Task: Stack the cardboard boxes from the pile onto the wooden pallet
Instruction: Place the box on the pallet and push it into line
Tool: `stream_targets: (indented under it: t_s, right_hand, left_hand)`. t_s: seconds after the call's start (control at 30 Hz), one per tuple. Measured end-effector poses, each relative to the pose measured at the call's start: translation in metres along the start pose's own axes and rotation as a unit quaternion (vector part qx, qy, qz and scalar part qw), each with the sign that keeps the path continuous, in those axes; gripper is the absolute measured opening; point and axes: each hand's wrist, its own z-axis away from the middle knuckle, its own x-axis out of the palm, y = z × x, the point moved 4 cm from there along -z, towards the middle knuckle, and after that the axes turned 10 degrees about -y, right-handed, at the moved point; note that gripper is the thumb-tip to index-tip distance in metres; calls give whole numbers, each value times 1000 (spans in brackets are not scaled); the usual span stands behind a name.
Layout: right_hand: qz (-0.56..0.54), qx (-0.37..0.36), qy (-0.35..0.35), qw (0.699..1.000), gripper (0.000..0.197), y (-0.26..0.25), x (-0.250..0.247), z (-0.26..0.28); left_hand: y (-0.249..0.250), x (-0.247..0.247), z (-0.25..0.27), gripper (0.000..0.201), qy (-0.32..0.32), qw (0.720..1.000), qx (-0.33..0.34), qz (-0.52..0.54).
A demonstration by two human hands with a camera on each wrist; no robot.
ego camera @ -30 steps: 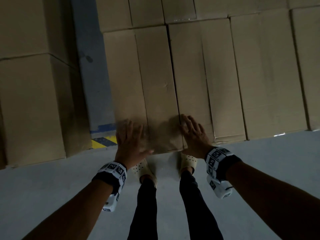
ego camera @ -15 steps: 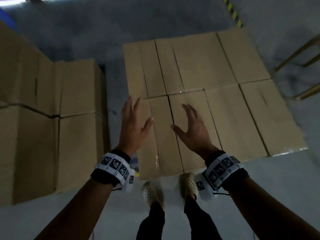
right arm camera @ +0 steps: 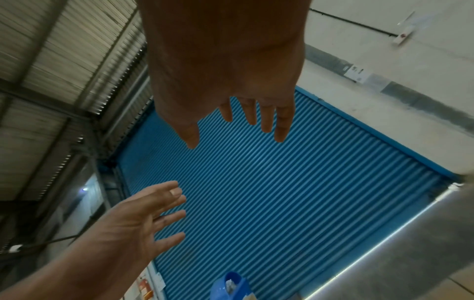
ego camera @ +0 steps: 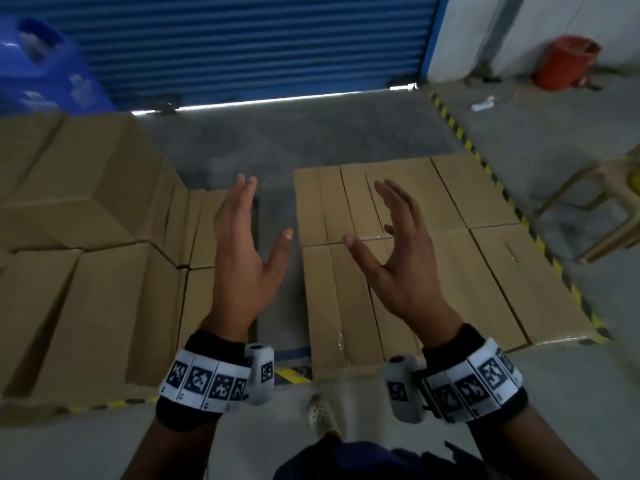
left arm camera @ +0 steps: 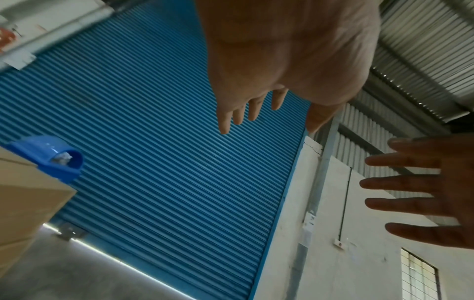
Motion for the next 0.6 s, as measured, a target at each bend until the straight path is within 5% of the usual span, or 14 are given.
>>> stream_targets:
  t_s: [0.3,0.6]
  right_hand:
    - [-34,-33,-80,996,71,-57,38,111]
    - [-47,-48,-187,980,74,-116,130,200]
  left_hand:
    - [26,-59,167,63,39,996,-74,-37]
    - [0,-133,308,56,19,976,-186,-109]
